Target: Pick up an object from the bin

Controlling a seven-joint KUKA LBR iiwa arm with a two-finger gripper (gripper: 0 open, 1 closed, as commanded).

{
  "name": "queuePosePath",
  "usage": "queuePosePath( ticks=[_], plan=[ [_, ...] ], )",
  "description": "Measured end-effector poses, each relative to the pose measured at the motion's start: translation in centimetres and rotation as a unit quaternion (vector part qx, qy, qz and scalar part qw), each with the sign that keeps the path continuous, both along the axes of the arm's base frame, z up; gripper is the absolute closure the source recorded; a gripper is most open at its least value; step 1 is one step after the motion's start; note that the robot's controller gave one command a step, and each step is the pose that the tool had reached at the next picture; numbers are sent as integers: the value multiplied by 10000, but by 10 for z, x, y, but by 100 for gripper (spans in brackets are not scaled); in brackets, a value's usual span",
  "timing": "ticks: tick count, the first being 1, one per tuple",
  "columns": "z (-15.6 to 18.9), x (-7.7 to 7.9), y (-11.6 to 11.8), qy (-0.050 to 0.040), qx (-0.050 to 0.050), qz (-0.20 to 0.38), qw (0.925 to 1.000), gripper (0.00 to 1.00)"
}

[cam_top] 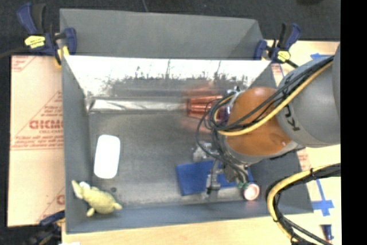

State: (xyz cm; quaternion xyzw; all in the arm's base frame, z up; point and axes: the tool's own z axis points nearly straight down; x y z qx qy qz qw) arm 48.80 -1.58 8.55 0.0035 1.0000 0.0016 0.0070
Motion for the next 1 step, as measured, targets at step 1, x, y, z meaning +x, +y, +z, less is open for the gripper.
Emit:
queuePosePath(
  ticks=[1],
  plan=[
    [0,0,0,0,0,0,10000,100]
  ],
)
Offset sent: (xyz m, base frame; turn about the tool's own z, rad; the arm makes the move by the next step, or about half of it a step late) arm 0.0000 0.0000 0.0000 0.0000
